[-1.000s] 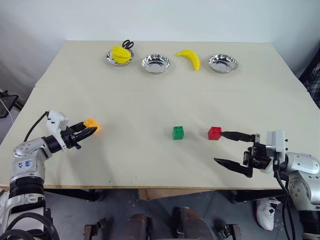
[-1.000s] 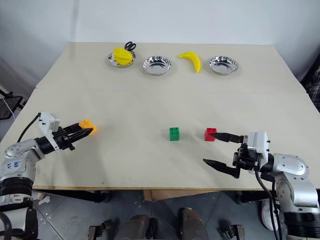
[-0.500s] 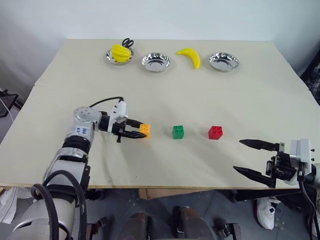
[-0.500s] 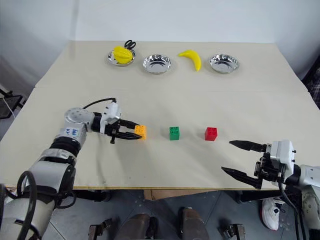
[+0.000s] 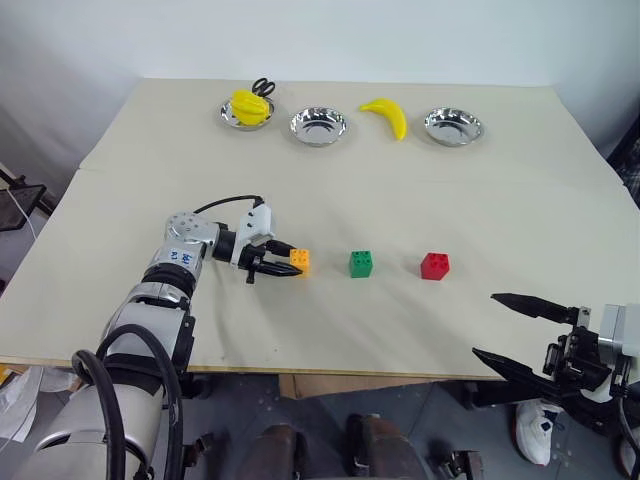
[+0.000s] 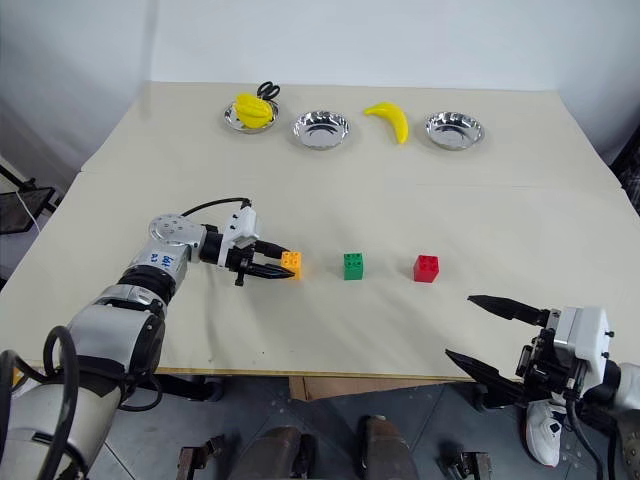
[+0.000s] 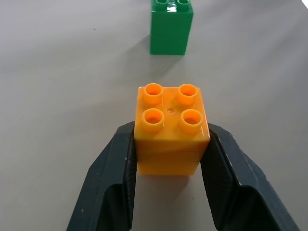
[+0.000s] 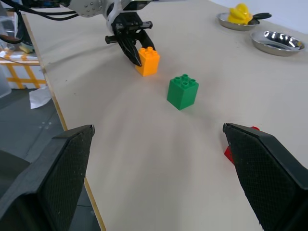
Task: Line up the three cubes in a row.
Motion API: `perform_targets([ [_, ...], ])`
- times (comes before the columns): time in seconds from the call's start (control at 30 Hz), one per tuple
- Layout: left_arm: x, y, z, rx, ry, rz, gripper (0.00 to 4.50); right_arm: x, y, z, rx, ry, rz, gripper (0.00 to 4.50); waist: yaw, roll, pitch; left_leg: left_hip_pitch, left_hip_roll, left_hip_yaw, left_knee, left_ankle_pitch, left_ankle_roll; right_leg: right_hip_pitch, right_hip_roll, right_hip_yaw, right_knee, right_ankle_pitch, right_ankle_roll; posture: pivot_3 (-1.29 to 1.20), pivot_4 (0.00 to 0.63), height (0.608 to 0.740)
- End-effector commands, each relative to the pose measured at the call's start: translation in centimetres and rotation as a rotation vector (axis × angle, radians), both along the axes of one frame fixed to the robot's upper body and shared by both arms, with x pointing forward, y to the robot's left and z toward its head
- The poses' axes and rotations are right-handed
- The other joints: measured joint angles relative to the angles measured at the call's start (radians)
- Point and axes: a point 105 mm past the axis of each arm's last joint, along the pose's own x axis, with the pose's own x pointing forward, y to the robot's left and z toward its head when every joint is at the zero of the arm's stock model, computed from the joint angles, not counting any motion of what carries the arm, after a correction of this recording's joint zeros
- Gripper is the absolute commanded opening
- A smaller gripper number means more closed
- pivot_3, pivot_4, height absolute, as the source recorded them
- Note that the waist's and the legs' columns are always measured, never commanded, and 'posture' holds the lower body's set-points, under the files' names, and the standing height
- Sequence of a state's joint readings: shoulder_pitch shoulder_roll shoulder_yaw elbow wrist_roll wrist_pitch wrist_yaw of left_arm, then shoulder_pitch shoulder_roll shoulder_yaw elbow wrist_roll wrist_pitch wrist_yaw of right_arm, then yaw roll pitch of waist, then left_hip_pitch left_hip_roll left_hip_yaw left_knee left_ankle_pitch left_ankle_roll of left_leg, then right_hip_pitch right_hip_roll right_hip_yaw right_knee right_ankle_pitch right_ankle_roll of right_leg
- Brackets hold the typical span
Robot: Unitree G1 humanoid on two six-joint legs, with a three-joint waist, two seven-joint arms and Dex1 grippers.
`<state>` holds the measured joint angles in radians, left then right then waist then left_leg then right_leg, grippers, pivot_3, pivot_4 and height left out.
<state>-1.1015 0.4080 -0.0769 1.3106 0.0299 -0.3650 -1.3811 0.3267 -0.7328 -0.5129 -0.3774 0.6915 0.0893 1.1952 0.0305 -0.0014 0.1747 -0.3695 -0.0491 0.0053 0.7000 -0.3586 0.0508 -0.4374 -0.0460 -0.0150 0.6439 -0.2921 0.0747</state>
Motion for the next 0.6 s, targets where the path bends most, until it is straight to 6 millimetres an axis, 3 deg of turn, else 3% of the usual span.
perform_targets([
  [0.03, 0.8, -0.1, 0.8, 0.004, -0.040, 0.038, 2.20, -0.2, 0.3, 0.8, 0.010, -0.037, 0.004, 4.50, 0.000, 0.000, 0.000, 0.000, 0.000, 0.000, 0.000, 0.000, 0.000, 0.000, 0.000, 0.000, 0.000, 0.000, 0.000, 0.00, 0.150, 0.740],
  [0.2, 1.1, 0.5, 1.0, 0.008, -0.086, 0.071, 3.62, 0.1, 0.6, 0.9, 0.013, -0.037, 0.017, 4.50, -0.002, 0.000, 0.000, -0.001, 0.000, 0.000, 0.000, 0.000, 0.000, -0.001, 0.000, 0.000, 0.000, 0.000, 0.000, 0.00, 0.150, 0.740],
  [0.6, 1.0, 2.1, 0.3, 0.030, -0.102, 0.117, 3.62, 1.2, 1.2, 0.9, 0.017, -0.036, 0.069, 4.50, -0.002, 0.000, 0.000, -0.001, 0.000, 0.000, 0.000, 0.000, 0.000, -0.001, 0.000, 0.000, 0.000, 0.000, 0.000, 0.00, 0.150, 0.740],
])
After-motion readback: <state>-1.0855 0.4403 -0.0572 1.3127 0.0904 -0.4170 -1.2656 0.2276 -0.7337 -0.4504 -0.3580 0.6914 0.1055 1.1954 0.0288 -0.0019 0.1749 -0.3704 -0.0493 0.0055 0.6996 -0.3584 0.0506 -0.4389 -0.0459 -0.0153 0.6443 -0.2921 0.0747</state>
